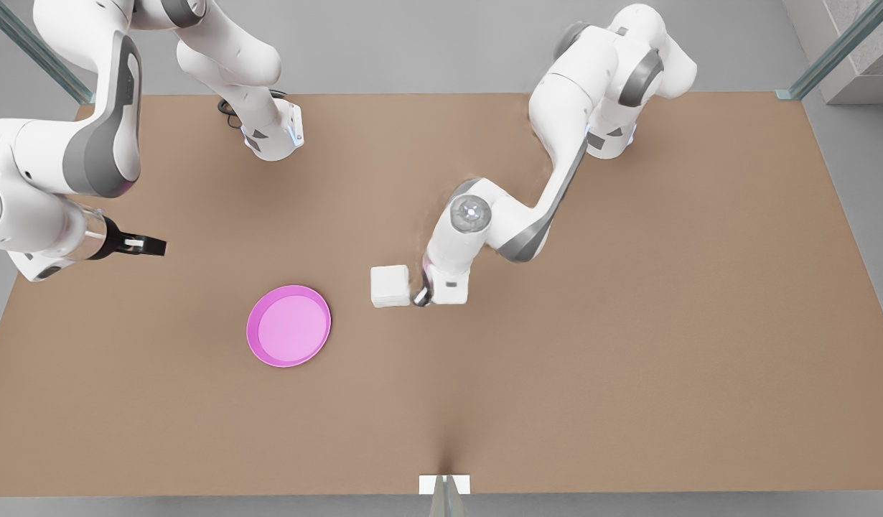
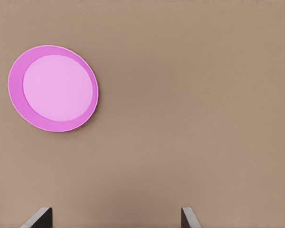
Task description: Pack egg into the box and close the box lid
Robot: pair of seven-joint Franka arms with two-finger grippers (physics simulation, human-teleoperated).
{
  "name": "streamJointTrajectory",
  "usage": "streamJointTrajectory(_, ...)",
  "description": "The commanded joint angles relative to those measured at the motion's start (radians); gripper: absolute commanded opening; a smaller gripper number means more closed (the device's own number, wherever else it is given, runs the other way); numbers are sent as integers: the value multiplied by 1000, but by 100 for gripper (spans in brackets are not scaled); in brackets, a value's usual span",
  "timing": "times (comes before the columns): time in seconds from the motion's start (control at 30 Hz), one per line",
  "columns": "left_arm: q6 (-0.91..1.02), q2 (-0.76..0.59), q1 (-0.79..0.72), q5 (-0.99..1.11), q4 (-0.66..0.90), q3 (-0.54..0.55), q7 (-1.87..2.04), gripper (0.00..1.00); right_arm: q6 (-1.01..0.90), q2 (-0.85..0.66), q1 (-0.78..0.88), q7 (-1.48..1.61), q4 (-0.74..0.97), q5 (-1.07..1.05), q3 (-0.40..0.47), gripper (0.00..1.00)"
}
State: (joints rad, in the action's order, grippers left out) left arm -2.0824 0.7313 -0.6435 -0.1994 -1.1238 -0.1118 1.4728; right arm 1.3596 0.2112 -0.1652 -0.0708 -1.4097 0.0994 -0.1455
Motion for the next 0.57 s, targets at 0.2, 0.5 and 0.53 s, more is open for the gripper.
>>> streamJointTrajectory(0.2,835,-595,456,202,-185,-11,-1862,100,9,1,-5,34,20,-4,0,100)
streamJointTrajectory(0.5,737,-635,453,227,-277,-8,-1823,100,9,5,0,34,21,-4,0,100)
streamJointTrajectory(0.53,737,-635,453,227,-277,-8,-1821,100,9,5,0,34,21,-6,0,100)
